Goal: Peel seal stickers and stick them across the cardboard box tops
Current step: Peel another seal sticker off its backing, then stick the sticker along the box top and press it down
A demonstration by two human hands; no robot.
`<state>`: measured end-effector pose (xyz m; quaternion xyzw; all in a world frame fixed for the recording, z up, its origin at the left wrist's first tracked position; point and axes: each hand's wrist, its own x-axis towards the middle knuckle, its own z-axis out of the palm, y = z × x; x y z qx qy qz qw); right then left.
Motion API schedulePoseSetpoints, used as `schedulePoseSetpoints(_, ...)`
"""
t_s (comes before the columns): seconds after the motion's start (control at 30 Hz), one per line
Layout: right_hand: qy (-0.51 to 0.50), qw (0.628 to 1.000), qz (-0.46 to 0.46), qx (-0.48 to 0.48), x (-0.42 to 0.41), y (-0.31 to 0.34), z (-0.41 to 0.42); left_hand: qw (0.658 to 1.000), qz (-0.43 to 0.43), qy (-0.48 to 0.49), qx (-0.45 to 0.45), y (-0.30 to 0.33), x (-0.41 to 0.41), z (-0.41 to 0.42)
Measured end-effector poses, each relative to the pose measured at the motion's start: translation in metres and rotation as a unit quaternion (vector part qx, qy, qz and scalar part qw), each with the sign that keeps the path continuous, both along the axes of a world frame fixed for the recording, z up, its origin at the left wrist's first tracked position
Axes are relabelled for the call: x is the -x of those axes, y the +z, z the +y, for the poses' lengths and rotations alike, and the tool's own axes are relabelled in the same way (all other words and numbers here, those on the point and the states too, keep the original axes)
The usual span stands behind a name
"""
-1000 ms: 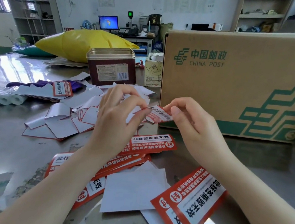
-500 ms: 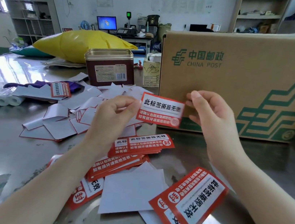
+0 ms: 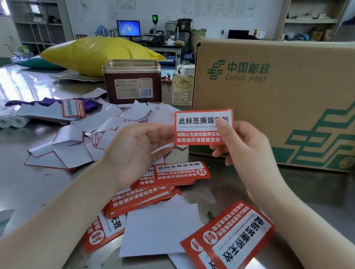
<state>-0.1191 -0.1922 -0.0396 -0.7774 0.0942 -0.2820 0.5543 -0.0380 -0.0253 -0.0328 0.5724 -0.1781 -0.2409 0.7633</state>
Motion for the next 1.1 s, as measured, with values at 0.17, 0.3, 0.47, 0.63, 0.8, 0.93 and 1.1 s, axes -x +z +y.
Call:
schedulePoseSetpoints(0.17, -0.031, 0.993, -0.064, 0.095, 0.003, -0.003, 0.001, 0.995, -0.062, 0.050, -0.063, -0.001, 0.000, -0.002)
schedulePoseSetpoints(0.3, -0.072, 0.976, -0.074, 0.190, 0.004, -0.006, 0.003, 0.958, -0.180, 0.141, -0.175, -0.002, 0.002, -0.004)
schedulePoseSetpoints(0.47, -0.099, 0.962, -0.077, 0.241, 0.006, -0.009, 0.008, 0.838, -0.394, 0.270, -0.263, -0.011, -0.003, -0.008)
schedulePoseSetpoints(0.63, -0.105, 0.959, -0.075, 0.251, 0.006, -0.009, 0.010, 0.745, -0.509, 0.334, -0.274, -0.020, -0.006, -0.011)
schedulePoseSetpoints(0.8, -0.103, 0.959, -0.077, 0.251, 0.005, -0.009, 0.009, 0.735, -0.517, 0.333, -0.286, -0.025, -0.009, -0.014)
schedulePoseSetpoints(0.93, -0.105, 0.957, -0.098, 0.252, 0.006, -0.008, 0.008, 0.728, -0.532, 0.335, -0.274, -0.024, -0.007, -0.015)
schedulePoseSetpoints(1.1, -0.123, 0.941, -0.154, 0.275, 0.010, 0.008, 0.006, 0.694, -0.576, 0.344, -0.262, -0.002, -0.006, -0.017)
